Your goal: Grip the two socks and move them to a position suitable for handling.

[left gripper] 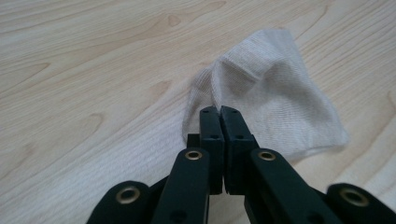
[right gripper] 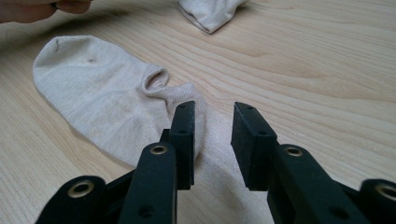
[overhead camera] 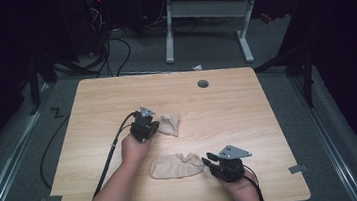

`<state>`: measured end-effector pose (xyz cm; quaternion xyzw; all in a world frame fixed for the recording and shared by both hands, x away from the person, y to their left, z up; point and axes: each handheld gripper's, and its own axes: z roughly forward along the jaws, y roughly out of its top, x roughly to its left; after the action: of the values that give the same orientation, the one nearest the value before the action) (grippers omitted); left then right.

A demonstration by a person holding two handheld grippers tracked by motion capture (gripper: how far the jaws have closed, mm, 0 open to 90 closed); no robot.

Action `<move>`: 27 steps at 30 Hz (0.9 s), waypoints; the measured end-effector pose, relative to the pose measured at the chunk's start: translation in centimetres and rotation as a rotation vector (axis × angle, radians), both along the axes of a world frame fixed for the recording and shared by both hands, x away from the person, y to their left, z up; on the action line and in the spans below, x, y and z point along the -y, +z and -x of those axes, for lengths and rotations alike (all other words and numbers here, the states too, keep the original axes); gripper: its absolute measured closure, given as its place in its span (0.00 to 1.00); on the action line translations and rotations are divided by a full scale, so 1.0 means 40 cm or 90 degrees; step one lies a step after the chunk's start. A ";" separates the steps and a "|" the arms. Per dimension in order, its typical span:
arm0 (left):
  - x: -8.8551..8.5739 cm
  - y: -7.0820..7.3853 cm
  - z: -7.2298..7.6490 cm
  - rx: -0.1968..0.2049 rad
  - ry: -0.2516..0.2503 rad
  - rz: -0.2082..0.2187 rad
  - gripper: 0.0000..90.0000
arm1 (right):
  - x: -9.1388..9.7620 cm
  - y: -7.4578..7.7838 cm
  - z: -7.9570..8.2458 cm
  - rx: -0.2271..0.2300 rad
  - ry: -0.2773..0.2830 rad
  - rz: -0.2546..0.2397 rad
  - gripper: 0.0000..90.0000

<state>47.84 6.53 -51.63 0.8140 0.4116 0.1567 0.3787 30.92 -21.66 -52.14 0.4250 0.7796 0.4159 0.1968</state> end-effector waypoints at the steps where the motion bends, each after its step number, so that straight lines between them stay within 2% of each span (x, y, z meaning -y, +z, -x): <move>1: -0.005 0.002 0.006 0.003 0.001 0.001 0.99 | -0.001 0.000 0.000 0.000 0.001 0.002 0.79; 5: -0.047 0.010 0.041 0.010 0.010 0.006 0.99 | -0.004 -0.001 0.000 -0.002 0.001 0.006 0.79; 8: -0.090 0.021 0.076 0.020 0.015 -0.003 0.98 | -0.007 -0.001 0.000 -0.001 0.002 0.006 0.79; 12: -0.123 0.027 0.104 0.030 0.023 -0.010 0.98 | -0.012 -0.002 0.001 0.001 0.004 0.012 0.78; 19: -0.220 0.021 0.167 0.028 0.057 -0.018 0.98 | -0.020 -0.003 0.004 0.002 0.007 0.019 0.78; 24: -0.280 0.042 0.211 0.032 0.081 0.012 0.98 | -0.021 -0.004 0.002 0.002 0.005 0.021 0.78; 27: -0.290 0.052 0.221 0.033 0.087 0.018 0.98 | -0.022 -0.004 0.002 0.003 0.005 0.022 0.77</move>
<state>39.01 18.14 -49.53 0.7739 0.4588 0.1974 0.3893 30.86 -20.79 -52.31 0.4172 0.7881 0.4040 0.2042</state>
